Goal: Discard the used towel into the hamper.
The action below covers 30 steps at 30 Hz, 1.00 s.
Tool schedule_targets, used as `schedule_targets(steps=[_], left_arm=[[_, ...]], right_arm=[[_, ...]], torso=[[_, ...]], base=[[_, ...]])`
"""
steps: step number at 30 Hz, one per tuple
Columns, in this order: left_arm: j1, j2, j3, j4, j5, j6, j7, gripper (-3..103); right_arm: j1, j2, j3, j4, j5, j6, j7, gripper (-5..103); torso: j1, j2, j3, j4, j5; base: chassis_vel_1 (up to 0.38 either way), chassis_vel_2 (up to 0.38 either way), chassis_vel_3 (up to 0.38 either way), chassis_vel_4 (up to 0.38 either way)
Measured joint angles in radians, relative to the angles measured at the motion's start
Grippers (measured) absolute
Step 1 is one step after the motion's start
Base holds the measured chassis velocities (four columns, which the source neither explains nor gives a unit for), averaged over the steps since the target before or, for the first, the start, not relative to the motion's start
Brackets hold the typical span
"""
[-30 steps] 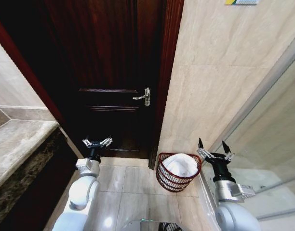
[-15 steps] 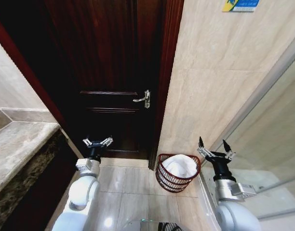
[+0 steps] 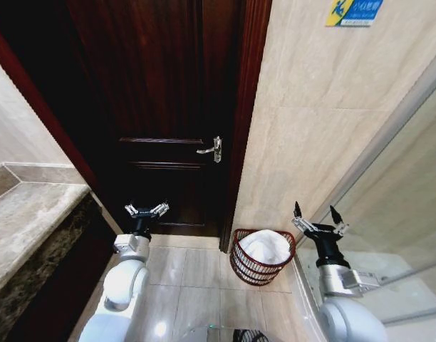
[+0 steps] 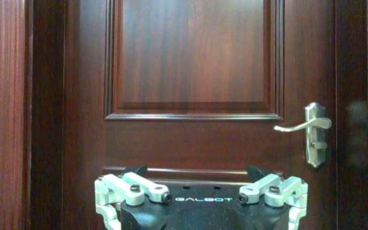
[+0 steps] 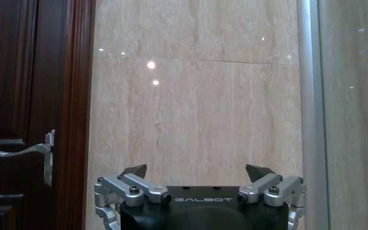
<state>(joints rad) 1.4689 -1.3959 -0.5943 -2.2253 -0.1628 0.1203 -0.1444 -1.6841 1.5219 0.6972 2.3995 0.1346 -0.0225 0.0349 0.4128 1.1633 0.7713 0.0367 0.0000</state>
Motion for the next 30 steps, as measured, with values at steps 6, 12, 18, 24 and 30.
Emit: schedule_targets(steps=[6, 12, 18, 24, 30], left_arm=[[0.006, -0.002, 0.003, -0.013, 0.002, 0.003, 0.000, 100], [0.013, -0.008, 0.004, -0.025, 0.003, 0.007, 0.000, 100], [0.017, -0.010, 0.002, -0.039, 0.003, 0.013, 0.000, 100], [0.029, -0.012, -0.003, -0.046, 0.003, 0.012, 0.000, 100], [0.035, -0.012, -0.006, -0.054, 0.003, 0.011, 0.000, 100]], right_arm=[[-0.011, 0.000, 0.001, 0.004, 0.004, 0.001, 0.002, 100], [-0.014, -0.001, 0.001, 0.009, 0.006, 0.001, 0.002, 100], [-0.016, -0.002, -0.001, 0.015, 0.006, -0.002, 0.002, 100], [-0.023, -0.001, -0.002, 0.023, 0.005, -0.007, 0.002, 100], [-0.024, 0.002, -0.003, 0.029, 0.005, -0.008, 0.002, 100]], torso=[[0.011, 0.024, 0.013, 0.0000, 0.0000], [0.021, 0.045, 0.024, 0.0000, 0.0000], [0.032, 0.069, 0.037, 0.0000, 0.0000], [0.045, 0.098, 0.053, 0.0000, 0.0000], [0.055, 0.122, 0.066, 0.0000, 0.0000]], base=[[0.000, 0.000, 0.000, 0.000], [0.000, 0.000, 0.000, 0.000], [0.000, 0.000, 0.000, 0.000], [0.000, 0.000, 0.000, 0.000], [0.000, 0.000, 0.000, 0.000]])
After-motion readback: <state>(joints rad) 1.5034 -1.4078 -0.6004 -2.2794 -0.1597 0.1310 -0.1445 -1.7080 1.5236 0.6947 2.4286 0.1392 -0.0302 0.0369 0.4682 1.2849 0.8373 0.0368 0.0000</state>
